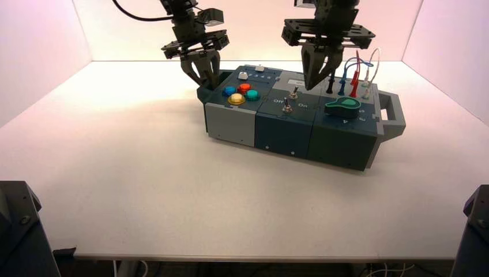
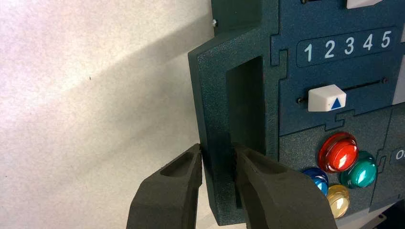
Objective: Flip the top switch off with the right gripper.
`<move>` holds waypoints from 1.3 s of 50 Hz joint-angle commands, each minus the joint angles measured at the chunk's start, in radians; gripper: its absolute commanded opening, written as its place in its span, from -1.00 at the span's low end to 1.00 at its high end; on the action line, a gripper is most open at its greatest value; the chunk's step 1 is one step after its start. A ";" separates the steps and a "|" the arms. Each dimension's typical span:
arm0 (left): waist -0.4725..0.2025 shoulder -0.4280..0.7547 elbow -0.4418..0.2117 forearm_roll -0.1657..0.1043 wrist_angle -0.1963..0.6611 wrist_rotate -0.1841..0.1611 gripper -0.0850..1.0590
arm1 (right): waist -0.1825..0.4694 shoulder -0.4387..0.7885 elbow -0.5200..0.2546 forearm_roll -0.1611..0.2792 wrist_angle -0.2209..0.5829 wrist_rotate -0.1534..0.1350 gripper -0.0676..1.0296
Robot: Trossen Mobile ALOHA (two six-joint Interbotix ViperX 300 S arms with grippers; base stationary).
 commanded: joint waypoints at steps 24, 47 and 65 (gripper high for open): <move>0.006 -0.023 -0.026 -0.005 0.002 0.008 -0.90 | 0.086 0.048 -0.089 0.031 0.014 -0.005 -0.91; 0.011 -0.021 -0.031 -0.005 0.003 0.008 -0.90 | 0.078 0.000 -0.058 0.026 0.071 0.018 -0.92; 0.009 -0.021 -0.032 -0.008 0.009 0.008 -0.90 | 0.041 0.011 -0.057 -0.023 0.081 0.020 -0.92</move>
